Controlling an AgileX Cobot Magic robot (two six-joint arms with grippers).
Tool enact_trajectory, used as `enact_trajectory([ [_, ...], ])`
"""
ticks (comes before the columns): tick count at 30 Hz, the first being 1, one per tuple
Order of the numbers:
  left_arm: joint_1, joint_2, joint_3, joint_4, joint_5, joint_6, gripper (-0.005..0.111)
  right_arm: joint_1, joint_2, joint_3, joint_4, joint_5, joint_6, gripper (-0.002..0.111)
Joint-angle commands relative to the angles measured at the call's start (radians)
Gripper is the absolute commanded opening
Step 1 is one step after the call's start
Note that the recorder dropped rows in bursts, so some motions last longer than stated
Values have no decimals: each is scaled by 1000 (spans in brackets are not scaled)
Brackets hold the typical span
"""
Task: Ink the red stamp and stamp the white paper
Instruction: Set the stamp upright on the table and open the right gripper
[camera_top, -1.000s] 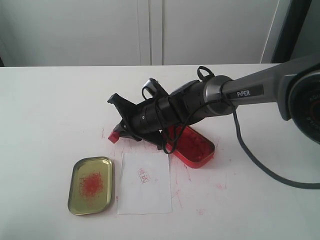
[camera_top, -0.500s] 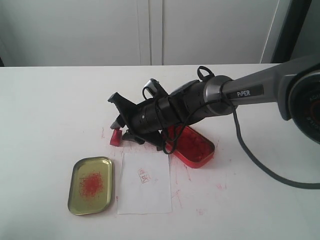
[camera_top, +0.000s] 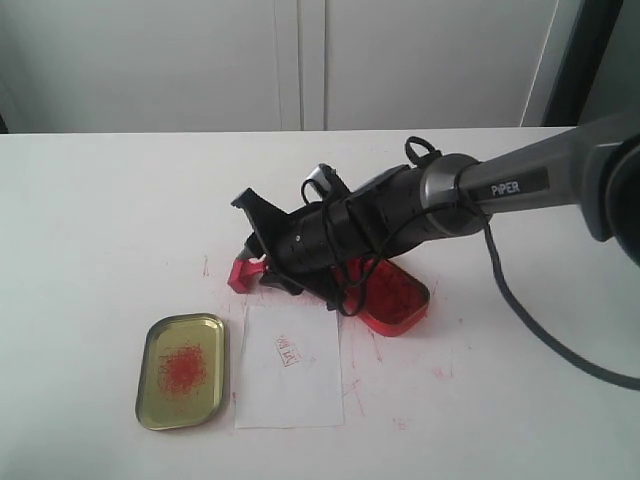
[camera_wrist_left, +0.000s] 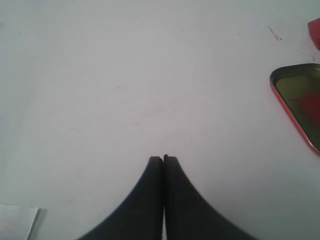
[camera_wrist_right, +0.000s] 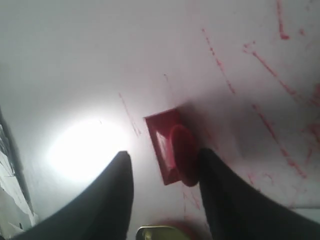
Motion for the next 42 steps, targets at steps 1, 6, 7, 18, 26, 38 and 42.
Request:
enact_trajectory([
  [1, -3, -4, 7, 1, 9, -1, 0, -6, -39, 4, -2, -8, 1, 41],
  [6, -3, -4, 7, 1, 9, -1, 0, -6, -62, 4, -18, -3, 1, 41],
  [7, -3, -4, 7, 1, 9, -1, 0, -6, -67, 4, -26, -3, 1, 41],
  [18, -3, -4, 7, 1, 9, -1, 0, -6, -100, 4, -91, 26, 1, 39],
  [26, -3, -4, 7, 1, 9, -1, 0, -8, -131, 4, -283, 135, -1, 6],
  [38, -3, -4, 7, 1, 9, -1, 0, -27, -238, 4, -532, 396, -3, 0],
  [42, -3, -4, 7, 1, 9, -1, 0, -32, -273, 4, -639, 469, -3, 0],
])
